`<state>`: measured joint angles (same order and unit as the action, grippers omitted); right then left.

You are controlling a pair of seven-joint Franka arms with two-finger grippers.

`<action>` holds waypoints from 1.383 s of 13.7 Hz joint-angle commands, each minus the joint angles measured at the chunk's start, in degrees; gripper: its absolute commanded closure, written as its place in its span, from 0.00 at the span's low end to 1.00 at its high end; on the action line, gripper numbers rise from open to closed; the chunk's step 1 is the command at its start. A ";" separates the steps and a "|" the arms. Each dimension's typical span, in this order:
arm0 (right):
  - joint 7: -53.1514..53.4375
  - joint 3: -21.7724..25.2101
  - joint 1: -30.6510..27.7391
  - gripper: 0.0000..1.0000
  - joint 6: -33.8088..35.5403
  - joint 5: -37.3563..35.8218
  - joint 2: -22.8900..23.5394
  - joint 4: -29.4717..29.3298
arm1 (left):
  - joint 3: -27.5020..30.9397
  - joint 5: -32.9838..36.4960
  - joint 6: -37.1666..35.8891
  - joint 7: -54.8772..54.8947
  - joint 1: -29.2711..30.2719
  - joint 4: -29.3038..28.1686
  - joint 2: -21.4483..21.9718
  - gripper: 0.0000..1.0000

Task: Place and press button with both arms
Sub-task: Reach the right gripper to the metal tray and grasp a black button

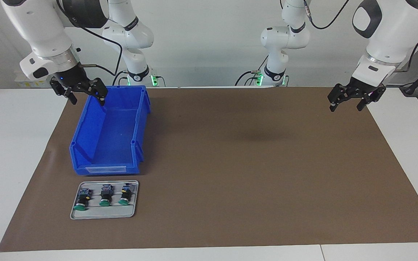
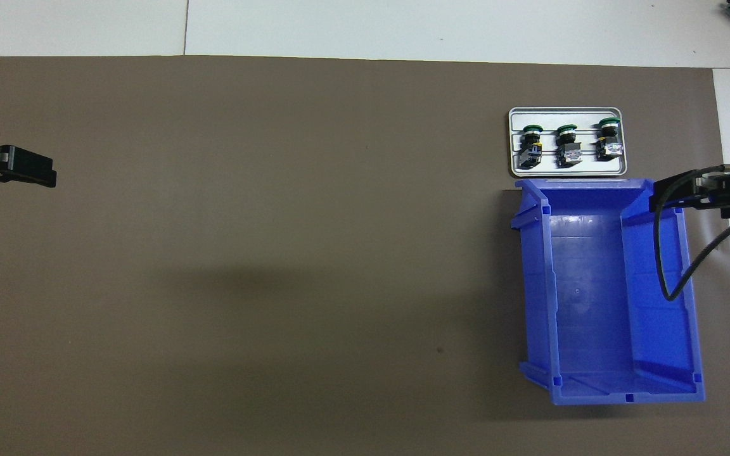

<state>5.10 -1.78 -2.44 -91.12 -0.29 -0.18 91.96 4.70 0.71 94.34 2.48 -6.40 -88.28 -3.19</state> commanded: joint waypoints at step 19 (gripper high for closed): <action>-5.71 -0.15 -1.60 0.05 -24.45 0.12 17.29 -1.86 | 0.13 0.78 -0.30 -0.29 -0.11 -1.63 1.52 0.00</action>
<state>1.44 -1.62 -3.35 -113.64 -0.30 12.44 93.38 4.70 0.71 94.34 2.48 -6.40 -88.28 -3.18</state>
